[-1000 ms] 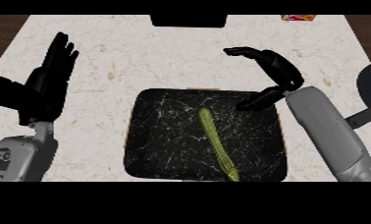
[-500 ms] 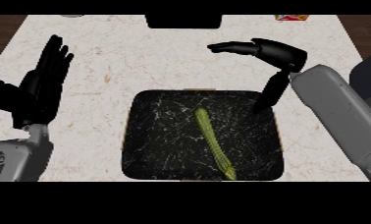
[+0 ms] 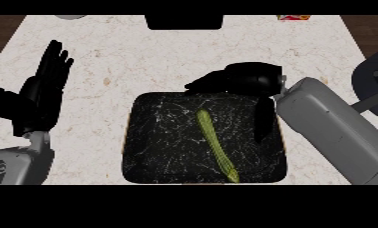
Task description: Pick the squash from the tray and place it in the pot
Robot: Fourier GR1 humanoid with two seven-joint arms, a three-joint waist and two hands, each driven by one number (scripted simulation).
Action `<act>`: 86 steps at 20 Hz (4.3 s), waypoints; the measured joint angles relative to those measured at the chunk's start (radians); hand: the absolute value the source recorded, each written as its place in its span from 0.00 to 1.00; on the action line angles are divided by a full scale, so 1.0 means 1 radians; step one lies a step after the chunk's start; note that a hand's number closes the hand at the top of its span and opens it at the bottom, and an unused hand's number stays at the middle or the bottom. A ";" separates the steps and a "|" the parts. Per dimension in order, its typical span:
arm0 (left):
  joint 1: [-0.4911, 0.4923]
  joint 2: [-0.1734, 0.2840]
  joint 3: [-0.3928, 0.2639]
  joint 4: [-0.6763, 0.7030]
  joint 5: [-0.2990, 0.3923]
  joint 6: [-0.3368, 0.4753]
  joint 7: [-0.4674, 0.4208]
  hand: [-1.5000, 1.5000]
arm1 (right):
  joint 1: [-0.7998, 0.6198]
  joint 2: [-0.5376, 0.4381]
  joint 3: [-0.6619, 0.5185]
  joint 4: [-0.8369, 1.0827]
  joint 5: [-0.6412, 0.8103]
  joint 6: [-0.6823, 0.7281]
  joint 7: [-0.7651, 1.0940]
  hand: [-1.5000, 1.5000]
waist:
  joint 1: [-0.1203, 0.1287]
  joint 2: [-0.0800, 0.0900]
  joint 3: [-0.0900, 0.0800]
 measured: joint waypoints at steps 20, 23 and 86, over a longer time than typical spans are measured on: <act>-0.011 -0.041 0.068 -0.027 -0.036 -0.073 0.039 0.50 | 0.237 0.130 -0.027 -0.156 0.313 0.051 0.153 0.00 | 0.010 0.007 0.001; -0.002 -0.057 0.074 -0.028 -0.046 -0.085 0.032 0.50 | 0.251 0.163 -0.038 -0.134 0.364 0.047 0.125 0.00 | 0.010 0.007 0.001; 0.024 -0.102 0.169 -0.049 -0.103 -0.150 0.049 0.50 | 1.143 0.318 -0.739 -1.059 0.474 -0.404 0.299 1.00 | -0.027 0.003 0.001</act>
